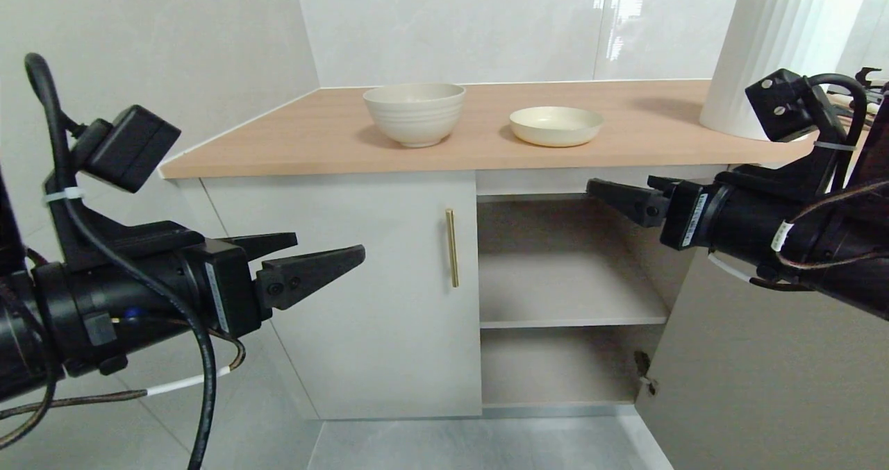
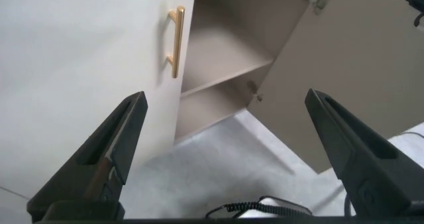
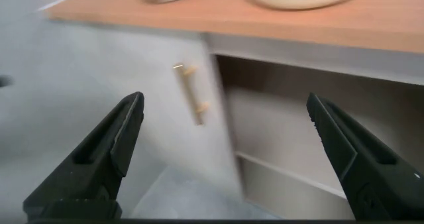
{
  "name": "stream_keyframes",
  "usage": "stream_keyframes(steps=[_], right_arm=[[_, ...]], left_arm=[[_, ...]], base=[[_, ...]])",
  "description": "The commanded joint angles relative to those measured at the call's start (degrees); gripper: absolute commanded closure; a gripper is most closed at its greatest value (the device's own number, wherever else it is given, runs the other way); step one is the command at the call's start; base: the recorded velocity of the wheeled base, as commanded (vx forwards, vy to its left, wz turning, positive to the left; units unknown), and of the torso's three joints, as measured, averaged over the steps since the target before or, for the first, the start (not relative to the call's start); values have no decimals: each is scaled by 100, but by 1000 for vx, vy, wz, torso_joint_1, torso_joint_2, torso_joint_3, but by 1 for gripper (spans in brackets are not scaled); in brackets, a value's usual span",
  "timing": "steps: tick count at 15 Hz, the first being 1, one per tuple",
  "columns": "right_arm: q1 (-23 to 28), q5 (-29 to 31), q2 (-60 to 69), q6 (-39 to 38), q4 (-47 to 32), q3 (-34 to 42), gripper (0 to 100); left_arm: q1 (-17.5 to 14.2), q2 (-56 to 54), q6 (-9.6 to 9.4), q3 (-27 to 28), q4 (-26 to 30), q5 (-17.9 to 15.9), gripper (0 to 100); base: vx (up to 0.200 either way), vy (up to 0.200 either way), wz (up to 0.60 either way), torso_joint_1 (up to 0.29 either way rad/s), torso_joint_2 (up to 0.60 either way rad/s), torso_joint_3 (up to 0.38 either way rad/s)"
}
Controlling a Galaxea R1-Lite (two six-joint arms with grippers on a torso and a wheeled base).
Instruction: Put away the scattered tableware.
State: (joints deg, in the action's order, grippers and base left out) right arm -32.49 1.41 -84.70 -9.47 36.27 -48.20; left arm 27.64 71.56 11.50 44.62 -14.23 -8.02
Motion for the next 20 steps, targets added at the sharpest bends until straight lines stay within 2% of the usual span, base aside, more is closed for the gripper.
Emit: stream_keyframes(steps=[1,6,16,20], right_arm=[[-30,70,6,16,3,-23,0],[-91,78,15,7,3,-23,0],[-214,140,226,112,-6,48,0],[-214,210,226,218,3,48,0]], left_arm=[[-4,7,2,3,-1,2,0],[-4,-19,2,12,-10,2,0],[-4,-177,19,65,-10,-15,0],[-4,-142,19,65,-10,-33,0]], base=[[200,0,0,7,-2,2],[200,0,0,2,1,1],[0,0,0,0,0,0],[0,0,0,17,-221,-290]])
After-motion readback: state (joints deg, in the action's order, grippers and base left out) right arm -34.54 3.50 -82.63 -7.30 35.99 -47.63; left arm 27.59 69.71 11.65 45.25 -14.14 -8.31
